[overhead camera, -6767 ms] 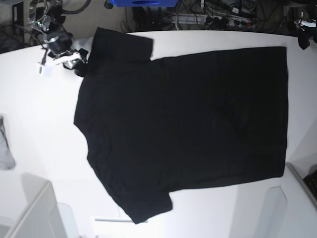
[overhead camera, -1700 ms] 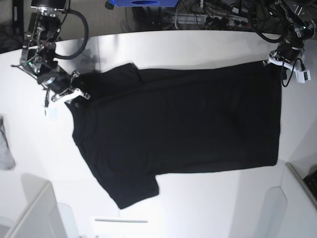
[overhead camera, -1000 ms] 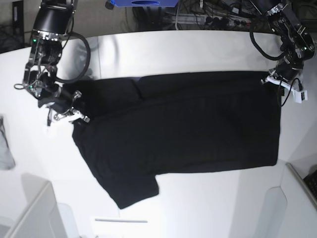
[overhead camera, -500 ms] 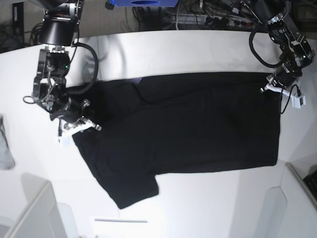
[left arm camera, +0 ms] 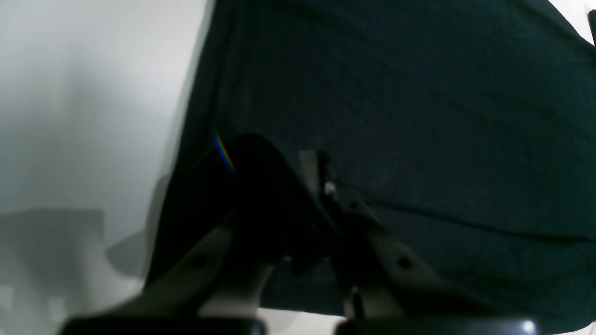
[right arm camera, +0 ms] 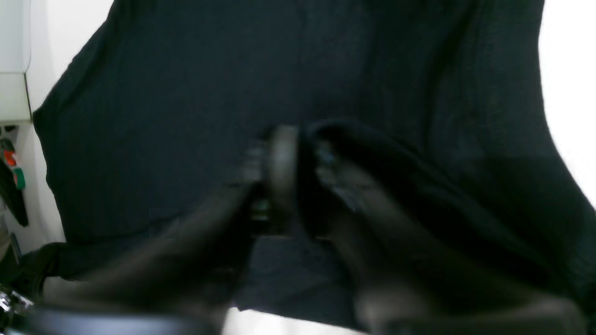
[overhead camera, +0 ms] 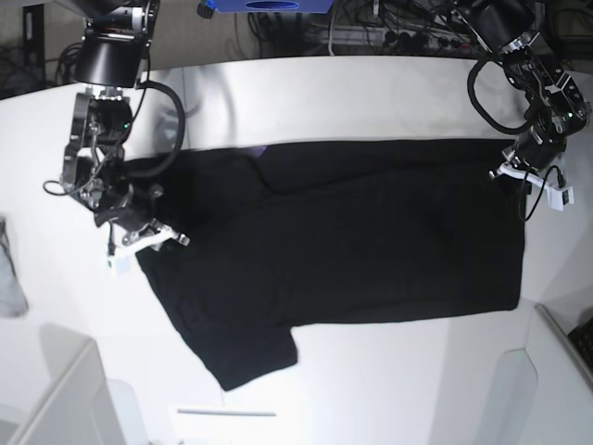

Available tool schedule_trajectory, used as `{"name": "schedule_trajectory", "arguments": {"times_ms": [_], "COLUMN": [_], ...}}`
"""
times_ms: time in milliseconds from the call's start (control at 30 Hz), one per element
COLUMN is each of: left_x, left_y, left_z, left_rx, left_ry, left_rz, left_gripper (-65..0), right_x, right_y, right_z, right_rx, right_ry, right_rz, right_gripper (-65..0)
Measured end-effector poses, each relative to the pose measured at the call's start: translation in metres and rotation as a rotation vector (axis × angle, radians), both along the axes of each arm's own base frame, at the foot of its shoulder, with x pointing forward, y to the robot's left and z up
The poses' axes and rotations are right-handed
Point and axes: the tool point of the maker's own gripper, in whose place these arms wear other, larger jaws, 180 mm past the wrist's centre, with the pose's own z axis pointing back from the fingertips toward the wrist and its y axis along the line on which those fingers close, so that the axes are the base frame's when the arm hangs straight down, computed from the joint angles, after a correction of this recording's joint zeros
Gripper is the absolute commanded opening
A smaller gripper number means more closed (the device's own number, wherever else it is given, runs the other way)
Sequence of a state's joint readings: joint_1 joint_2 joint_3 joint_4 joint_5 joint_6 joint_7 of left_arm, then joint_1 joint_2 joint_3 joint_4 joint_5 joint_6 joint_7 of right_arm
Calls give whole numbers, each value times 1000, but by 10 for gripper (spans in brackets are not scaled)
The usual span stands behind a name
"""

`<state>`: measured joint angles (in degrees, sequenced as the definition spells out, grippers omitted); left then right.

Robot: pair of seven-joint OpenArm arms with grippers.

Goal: Fold the T-shirt properly
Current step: 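Lower the held shoulders and pull the shirt flat, then drag the shirt by its shoulders toward the robot, then release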

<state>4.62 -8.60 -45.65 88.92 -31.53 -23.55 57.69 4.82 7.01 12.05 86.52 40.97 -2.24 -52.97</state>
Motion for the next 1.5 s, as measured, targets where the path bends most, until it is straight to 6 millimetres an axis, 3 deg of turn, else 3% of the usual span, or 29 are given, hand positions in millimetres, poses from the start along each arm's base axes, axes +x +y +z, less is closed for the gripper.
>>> {"name": "schedule_trajectory", "arguments": {"times_ms": [67, 267, 367, 433, 533, 667, 800, 900, 1000, 1100, 1300, 1500], "left_x": [0, 0, 1, 2, -6, -42, -57, -75, -92, -96, -100, -90], "left_y": [0, 0, 0, 2, 6, 21, 18, 22, 29, 29, 23, 25], "left_z": [0, 0, 1, 3, 8, 24, 34, 23, 6, -5, -22, -26], "left_rx": [0, 1, 0, 0, 27, 127, 72, 28, 7, -25, -56, -89], "left_ry": [1, 0, -3, -12, -12, 7, -83, -75, -42, -38, -21, -66], "left_rz": [0, 1, 2, 8, 9, 30, 88, 125, 166, 190, 151, 178], "left_gripper": [-643, -329, -234, -207, -207, -207, -207, -207, -209, -209, -209, -209], "right_x": [0, -7, -14, -22, -40, -66, -103, -120, -127, -134, -135, -124], "right_y": [1, -2, -5, -11, -17, -25, -32, -32, -29, -23, -34, -40], "right_z": [1, 8, 15, 20, 25, 31, 12, 2, -3, -17, -41, -43], "right_rx": [7, -15, -24, -33, -64, -90, -105, -111, -97, -75, -102, -114], "right_ry": [-2, -39, -67, -82, -113, -154, -103, -86, -82, -42, -21, -42], "right_rz": [1, -10, -45, -97, -142, -205, -309, -343, -382, -399, -447, -456], "right_gripper": [-359, -360, -360, -359, -359, -359, -351, -348, -290, -237, -237, -237]}}
